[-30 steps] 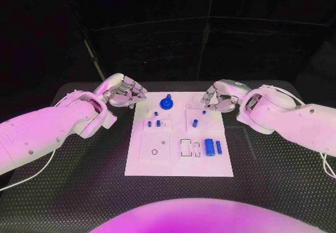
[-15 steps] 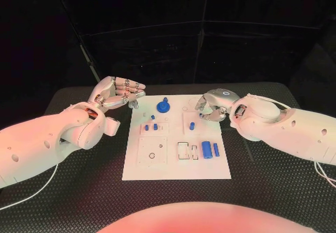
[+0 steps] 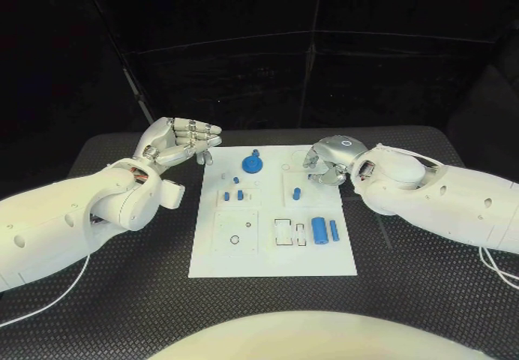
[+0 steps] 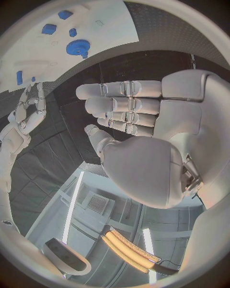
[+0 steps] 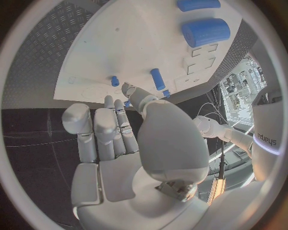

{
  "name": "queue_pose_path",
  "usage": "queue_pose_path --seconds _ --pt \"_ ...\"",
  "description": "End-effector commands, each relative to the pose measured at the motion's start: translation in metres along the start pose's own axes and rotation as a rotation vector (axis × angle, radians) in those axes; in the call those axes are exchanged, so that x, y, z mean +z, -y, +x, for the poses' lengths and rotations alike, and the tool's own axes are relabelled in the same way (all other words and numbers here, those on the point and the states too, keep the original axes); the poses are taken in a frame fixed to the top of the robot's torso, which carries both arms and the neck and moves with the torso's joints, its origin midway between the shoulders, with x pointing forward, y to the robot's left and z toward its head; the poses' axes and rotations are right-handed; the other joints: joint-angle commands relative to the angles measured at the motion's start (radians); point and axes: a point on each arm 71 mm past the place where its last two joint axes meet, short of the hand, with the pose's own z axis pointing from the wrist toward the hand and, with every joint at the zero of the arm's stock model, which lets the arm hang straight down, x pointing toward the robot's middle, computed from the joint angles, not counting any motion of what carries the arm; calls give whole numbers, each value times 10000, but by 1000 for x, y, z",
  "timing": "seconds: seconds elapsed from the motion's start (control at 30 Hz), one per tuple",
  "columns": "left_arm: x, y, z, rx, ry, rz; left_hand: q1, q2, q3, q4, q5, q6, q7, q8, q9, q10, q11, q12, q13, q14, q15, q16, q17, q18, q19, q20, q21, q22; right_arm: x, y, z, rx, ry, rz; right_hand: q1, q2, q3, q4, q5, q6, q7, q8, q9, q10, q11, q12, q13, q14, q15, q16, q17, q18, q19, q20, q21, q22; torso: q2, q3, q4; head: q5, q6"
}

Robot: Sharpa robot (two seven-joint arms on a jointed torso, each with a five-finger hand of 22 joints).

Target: Assemble the parts on the task board

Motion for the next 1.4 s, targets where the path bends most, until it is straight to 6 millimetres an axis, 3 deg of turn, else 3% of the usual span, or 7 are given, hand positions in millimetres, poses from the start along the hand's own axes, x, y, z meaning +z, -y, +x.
queue_pose_path --seconds 0.03,0.2,0.57,0.83,1.07,1.4 --pt "0 1 0 -263 10 115 -22 104 -57 10 61 45 35 -63 -20 15 25 15 11 -62 32 -52 -16 44 -13 25 -88 -25 2 1 3 -139 -234 55 102 76 115 9 32 106 -27 50 13 86 -63 55 -55 133 55 83 53 -38 115 -17 96 67 1 10 -5 40 -22" --pt "1 1 0 -276 -8 69 -16 110 -70 8 61 34 56 -76 -25 -6 41 5 10 -70 43 -75 -29 41 -10 32 -120 -54 5 3 6 -85 -419 104 118 127 264 5 44 207 -44 63 18 189 -87 101 -155 150 37 180 141 -59 182 -32 181 187 1 -8 0 33 -35" --pt "1 -2 0 -323 -111 -114 10 138 -92 -3 62 40 64 -89 -29 -69 63 -25 8 -114 68 -133 -60 35 -23 50 -206 -125 7 3 10 -38 -813 69 79 172 519 8 94 567 -133 163 44 525 -179 199 -353 197 -30 422 366 -111 331 -85 383 481 -4 3 -10 55 -99" --pt "1 -4 0 -354 -177 -230 114 220 -64 -55 75 88 55 -81 -25 -93 60 -32 14 -158 69 -179 -84 41 -27 56 -286 -195 8 3 14 8 -1002 73 56 185 613 3 94 725 -168 197 48 692 -221 221 -453 193 -61 466 386 -117 342 -113 422 532 -2 -9 -9 64 -112" --pt "0 -4 0 -361 -189 -243 119 219 -65 -60 74 85 58 -84 -26 -97 62 -34 14 -161 70 -182 -86 41 -28 56 -292 -199 9 2 18 42 -1128 79 105 364 745 -16 83 1091 -277 328 86 1101 -340 305 -537 264 -149 742 677 -192 557 -179 678 928 -2 -7 6 85 -150" --pt "0 -3 0 -373 -212 -243 126 218 -67 -66 73 80 64 -90 -28 -105 66 -37 14 -170 72 -189 -90 41 -30 57 -303 -208 11 0 17 84 -644 231 229 722 966 -110 -252 1508 -406 465 126 1625 -495 346 -589 309 -275 940 804 -304 877 -304 1068 1509 -13 -9 -10 116 -165"
